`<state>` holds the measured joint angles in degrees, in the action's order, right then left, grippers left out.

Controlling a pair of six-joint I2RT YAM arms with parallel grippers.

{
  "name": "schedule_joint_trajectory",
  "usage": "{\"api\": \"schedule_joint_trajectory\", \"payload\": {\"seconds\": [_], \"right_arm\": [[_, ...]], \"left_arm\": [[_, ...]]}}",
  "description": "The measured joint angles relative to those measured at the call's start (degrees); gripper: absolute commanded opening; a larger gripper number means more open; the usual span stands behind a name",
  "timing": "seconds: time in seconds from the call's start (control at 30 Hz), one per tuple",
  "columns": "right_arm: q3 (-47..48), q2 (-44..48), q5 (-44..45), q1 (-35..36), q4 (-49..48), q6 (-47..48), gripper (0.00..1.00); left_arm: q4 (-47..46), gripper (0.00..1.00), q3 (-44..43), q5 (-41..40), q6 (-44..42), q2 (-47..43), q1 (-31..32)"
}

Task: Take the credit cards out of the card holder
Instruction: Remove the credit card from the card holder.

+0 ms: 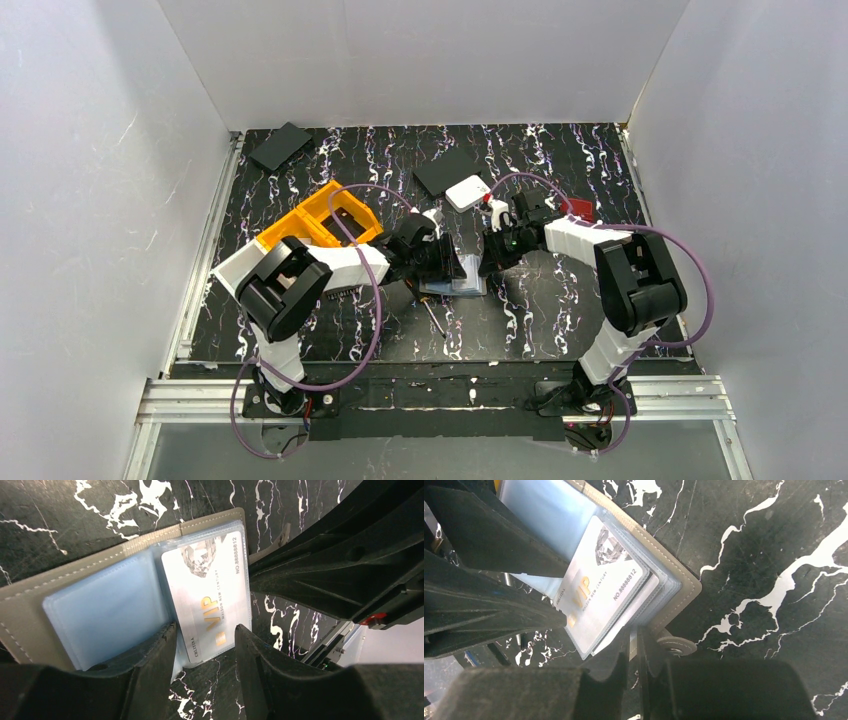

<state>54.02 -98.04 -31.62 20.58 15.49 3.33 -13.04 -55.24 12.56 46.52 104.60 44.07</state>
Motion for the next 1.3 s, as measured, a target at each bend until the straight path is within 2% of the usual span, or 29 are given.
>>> {"api": "schedule_joint_trajectory", "payload": {"seconds": [0.4,0.8,1.0,1.3], "right_arm": [[1.0,-1.1,0.4,-0.3,1.2,-0.1,0.17],[1.2,-1.1,-0.1,-7.8,2.8,1.4,0.21],[1.2,-0.2,-5.9,-9.9,4.2,3.1,0.27],[1.2,3.5,-16.1,-9.7,4.0,5.9,0.25]], "left_arm": [[-1.6,0.33,0.0,3.1,5.1,1.9,-1.9],[-1.8,0.36,-2.8,4.9,6.0,4.3,0.1],[-1.9,0.39,-3.0,4.6,7.1,4.4,1.6],[-2.0,0.39,-0.3,1.4,10.3,1.0,1.8]]}}
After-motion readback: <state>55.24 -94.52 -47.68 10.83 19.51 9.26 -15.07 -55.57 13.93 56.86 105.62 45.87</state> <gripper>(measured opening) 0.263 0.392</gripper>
